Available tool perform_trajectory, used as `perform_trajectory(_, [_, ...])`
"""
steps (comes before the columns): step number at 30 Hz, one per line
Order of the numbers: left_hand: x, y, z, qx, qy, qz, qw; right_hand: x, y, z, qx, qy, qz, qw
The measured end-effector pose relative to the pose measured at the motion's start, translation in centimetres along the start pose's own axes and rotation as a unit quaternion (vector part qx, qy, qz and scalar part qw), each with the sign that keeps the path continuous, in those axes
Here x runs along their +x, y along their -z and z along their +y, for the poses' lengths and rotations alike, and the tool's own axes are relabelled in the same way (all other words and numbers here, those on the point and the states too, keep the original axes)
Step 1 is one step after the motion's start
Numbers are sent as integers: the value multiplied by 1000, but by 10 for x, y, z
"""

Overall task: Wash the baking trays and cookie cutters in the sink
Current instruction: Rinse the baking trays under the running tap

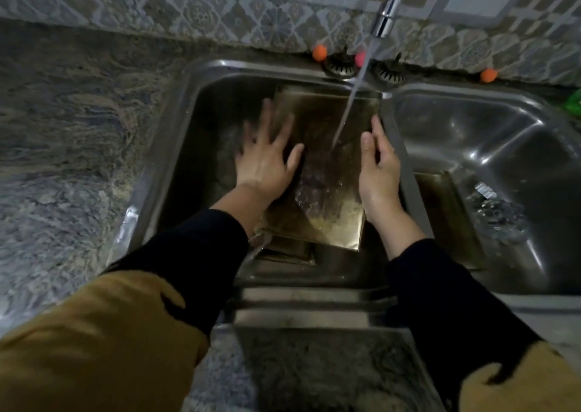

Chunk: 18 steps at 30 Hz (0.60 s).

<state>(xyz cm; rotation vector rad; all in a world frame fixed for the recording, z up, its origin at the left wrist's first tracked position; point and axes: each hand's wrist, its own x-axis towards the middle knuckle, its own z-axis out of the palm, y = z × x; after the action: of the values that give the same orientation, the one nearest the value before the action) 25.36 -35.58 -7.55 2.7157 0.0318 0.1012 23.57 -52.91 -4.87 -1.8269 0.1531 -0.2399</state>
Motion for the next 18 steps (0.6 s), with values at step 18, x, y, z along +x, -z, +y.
perform_trajectory(18, [-17, 23, 41, -574, 81, 114, 807, -15, -23, 17, -477, 292, -200, 805])
